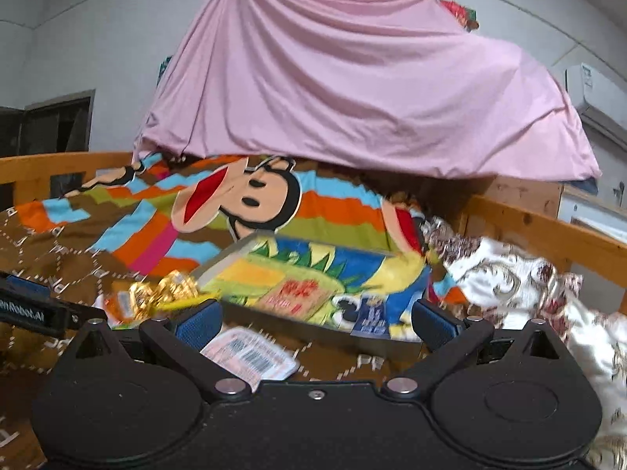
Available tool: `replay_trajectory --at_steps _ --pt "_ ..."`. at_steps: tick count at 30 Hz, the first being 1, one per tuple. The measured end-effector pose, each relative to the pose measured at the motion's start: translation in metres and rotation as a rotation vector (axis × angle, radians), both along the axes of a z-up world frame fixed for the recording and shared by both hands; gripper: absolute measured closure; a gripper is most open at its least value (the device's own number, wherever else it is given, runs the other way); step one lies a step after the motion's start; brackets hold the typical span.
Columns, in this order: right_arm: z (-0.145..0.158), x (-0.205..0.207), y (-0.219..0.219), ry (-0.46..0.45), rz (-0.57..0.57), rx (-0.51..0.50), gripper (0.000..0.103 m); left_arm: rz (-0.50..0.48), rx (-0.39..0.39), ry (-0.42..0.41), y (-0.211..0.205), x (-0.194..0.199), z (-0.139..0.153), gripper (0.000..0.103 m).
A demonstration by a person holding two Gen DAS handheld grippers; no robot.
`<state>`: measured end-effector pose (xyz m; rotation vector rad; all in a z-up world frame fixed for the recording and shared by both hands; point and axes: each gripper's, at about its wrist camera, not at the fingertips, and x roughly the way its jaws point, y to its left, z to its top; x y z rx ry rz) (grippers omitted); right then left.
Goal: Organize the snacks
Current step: 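Raise both open tools away from the tray, then move right tool to the white green-printed packet while left tool nears sausage packet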
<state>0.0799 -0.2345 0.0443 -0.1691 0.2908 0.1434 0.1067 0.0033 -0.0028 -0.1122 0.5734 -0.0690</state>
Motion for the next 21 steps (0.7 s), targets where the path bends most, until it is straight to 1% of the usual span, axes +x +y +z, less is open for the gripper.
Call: replay_trajectory --at_steps 5,10,15,21 --pt "-0.012 -0.015 0.01 0.084 0.033 -0.003 0.001 0.006 0.019 0.029 -0.002 -0.015 -0.013 0.001" --pt "-0.027 -0.011 0.018 0.194 0.062 0.007 0.001 0.034 0.022 0.068 0.0 -0.022 -0.021 0.001" --pt "-0.038 -0.006 0.016 0.254 0.067 0.016 0.001 0.049 0.021 0.087 -0.001 -0.021 -0.022 0.001" --pt "-0.044 -0.001 0.012 0.289 0.068 0.032 0.001 0.027 0.036 0.093 -0.007 -0.014 -0.021 0.001"
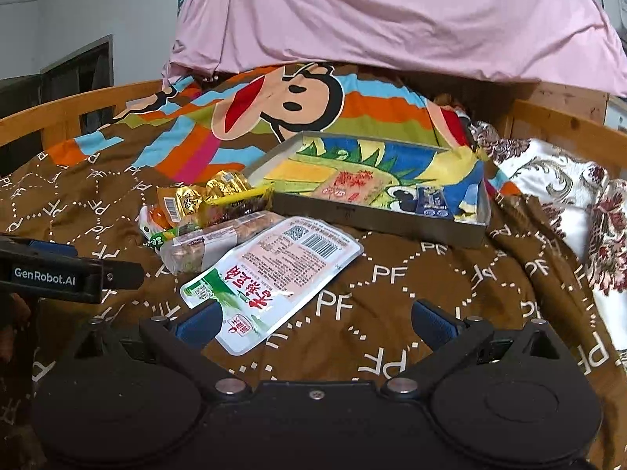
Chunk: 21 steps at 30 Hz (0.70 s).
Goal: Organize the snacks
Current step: 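Move right tool to the white green-printed packet while left tool nears sausage packet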
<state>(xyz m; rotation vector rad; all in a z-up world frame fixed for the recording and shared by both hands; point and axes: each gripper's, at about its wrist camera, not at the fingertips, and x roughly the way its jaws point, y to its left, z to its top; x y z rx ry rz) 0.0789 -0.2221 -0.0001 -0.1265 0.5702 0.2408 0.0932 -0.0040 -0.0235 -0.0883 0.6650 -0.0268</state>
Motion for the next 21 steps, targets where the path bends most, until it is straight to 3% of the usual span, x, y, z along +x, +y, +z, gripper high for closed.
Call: replay_trajectory --at_steps 12,21 --pt "-0.013 0.019 -0.007 0.066 0.039 0.068 0.001 -0.147 0.011 0.042 -0.004 0.031 0.015 0.001" --pt "-0.02 0.036 -0.008 0.09 0.196 0.118 0.001 -0.348 -0.002 0.14 -0.009 0.066 0.029 0.001"
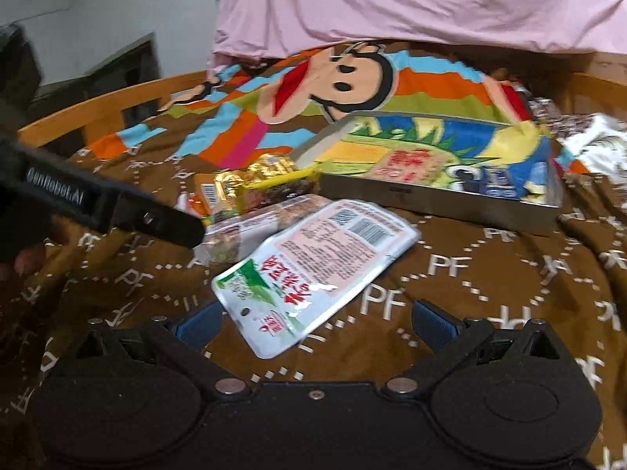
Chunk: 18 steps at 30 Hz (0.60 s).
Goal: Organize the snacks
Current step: 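Move right tool to the white green-printed packet while left tool nears sausage packet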
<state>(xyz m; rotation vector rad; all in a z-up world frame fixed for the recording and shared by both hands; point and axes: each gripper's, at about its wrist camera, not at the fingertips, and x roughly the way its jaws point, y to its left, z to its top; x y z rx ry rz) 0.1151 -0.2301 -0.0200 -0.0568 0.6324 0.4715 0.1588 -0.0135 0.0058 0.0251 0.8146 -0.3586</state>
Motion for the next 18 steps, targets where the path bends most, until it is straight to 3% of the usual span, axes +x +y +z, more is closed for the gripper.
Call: replay_trajectory --at_steps 4,8,13,18 --pt "-0.008 0.02 -0.003 0.055 0.093 0.056 0.001 -0.124 0.049 0.108 -0.013 0.03 0.017 0.001" --pt "-0.012 0.038 -0.001 0.082 0.149 0.097 0.001 -0.248 0.095 0.158 -0.031 0.054 0.032 0.001" --pt "-0.018 0.056 -0.004 0.13 0.186 0.133 0.001 -0.342 0.049 0.2 -0.039 0.073 0.022 0.001" --pt "-0.025 0.064 -0.011 0.166 0.19 0.185 0.001 -0.318 -0.028 0.312 -0.03 0.096 -0.004 0.001"
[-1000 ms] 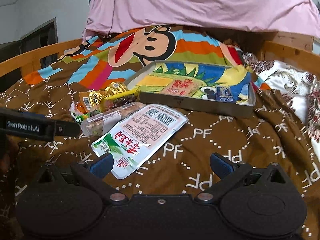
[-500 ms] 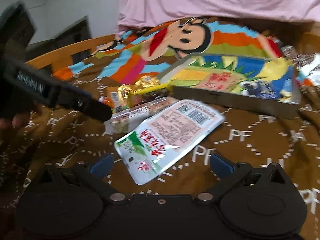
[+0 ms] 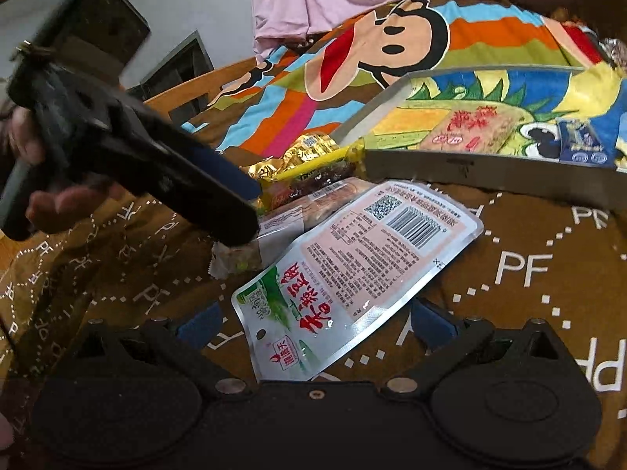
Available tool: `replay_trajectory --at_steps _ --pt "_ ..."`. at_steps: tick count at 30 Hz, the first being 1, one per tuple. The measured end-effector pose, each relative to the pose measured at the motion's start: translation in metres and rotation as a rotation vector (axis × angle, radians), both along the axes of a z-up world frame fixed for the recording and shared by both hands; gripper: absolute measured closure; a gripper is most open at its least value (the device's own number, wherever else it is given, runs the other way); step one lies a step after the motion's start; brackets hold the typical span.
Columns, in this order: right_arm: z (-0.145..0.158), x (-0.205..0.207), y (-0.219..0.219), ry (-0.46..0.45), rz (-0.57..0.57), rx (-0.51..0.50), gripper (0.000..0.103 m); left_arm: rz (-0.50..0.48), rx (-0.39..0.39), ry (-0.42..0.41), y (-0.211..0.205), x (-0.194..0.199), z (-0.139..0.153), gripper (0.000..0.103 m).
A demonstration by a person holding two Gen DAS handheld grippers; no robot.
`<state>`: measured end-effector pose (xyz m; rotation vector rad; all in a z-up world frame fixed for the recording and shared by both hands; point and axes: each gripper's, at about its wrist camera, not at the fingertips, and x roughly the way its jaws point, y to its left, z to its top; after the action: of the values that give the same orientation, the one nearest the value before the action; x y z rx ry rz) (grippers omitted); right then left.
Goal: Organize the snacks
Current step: 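Move right tool to the white green-printed packet while left tool nears sausage packet, then grasp the white packet with right tool while left tool grasps the sausage packet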
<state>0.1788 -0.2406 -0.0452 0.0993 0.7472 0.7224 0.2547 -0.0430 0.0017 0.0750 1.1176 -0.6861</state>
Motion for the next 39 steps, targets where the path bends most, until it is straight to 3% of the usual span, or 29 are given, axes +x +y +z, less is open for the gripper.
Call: replay_trajectory --at_steps 5,8,16,19,24,27,30,34,39 --pt "-0.003 0.002 -0.002 0.0 0.006 0.02 0.001 0.065 0.006 0.006 0.014 0.011 -0.012 0.001" --pt "-0.003 0.006 -0.004 -0.001 -0.005 0.051 0.006 0.053 0.028 -0.004 0.021 0.015 -0.017 0.001" --pt "0.002 0.016 -0.017 0.013 -0.047 0.119 0.029 0.044 -0.018 0.057 0.03 0.023 -0.022 0.003" --pt "0.006 0.018 -0.025 0.02 -0.049 0.148 0.038 0.035 -0.03 0.054 0.033 0.025 -0.023 0.007" --pt "0.014 0.017 -0.029 0.008 -0.047 0.13 0.04 0.042 -0.035 0.041 0.041 0.024 -0.023 0.019" --pt "0.015 0.017 -0.03 0.006 -0.042 0.122 0.04 0.045 -0.024 0.038 0.04 0.024 -0.023 0.019" --pt "0.017 0.016 -0.032 0.009 -0.042 0.141 0.047 0.042 -0.001 0.035 0.035 0.024 -0.023 0.021" --pt "0.022 0.018 -0.039 0.011 -0.039 0.222 0.055 0.042 0.023 0.035 0.03 0.025 -0.024 0.022" --pt "0.02 0.023 -0.04 0.048 -0.029 0.34 0.057 0.051 0.035 0.039 0.032 0.027 -0.025 0.03"
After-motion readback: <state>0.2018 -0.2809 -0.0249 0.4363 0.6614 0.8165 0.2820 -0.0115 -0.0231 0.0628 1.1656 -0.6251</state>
